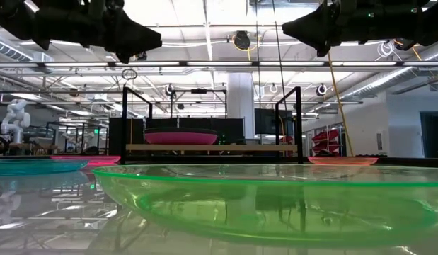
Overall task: Place and stack plates onto a shelf
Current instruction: Stack the blue plate on top of the black plate on the shelf
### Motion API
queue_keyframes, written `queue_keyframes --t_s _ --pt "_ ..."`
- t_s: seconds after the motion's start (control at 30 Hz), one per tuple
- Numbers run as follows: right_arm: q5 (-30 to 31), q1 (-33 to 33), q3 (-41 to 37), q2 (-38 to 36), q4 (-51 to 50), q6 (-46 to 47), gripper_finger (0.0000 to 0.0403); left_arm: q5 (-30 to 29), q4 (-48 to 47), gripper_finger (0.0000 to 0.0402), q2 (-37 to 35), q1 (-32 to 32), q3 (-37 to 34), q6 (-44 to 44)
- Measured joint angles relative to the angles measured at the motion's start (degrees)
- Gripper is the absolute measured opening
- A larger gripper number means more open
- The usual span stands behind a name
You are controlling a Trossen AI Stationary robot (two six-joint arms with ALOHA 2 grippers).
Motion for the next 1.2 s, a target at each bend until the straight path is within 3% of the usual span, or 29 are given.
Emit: queue_keyframes --t_s 0.33,0.43,0.6,0.67,0.77,0.97,1.2 --pt "-0.07 0.00 3.32 -0.17 -0.57 -1.19 0.0061 -0.02 0.24 0.0138 0.00 0.00 0.00 0.29" --pt "-0.17 0.00 8.77 -0.13 -10.91 -2.31 0.0061 -0.02 0.24 0.0138 0.00 0.00 0.00 0.29" --pt "-0.41 0.05 22.49 1.30 -38.86 -0.65 0.0061 -0.04 0.22 0.0138 0.00 0.00 0.00 -0.38" --pt "-3.32 0.09 26.90 2.17 -50.37 1.65 0.0061 -0.03 0.18 0.0138 0.00 0.00 0.00 -1.06" --pt "-12.31 0.11 30.27 2.82 -61.32 5.18 0.0061 -0.02 0.00 0.0138 0.00 0.00 0.00 -1.30" --pt "-31.33 0.80 26.72 2.93 -67.06 8.06 0.0061 -0.04 -0.16 0.0138 0.00 0.00 0.00 -3.09" --pt "-33.26 4.36 17.85 3.20 -66.98 13.38 0.0061 -0.04 -0.40 0.0138 0.00 0.00 0.02 -3.61"
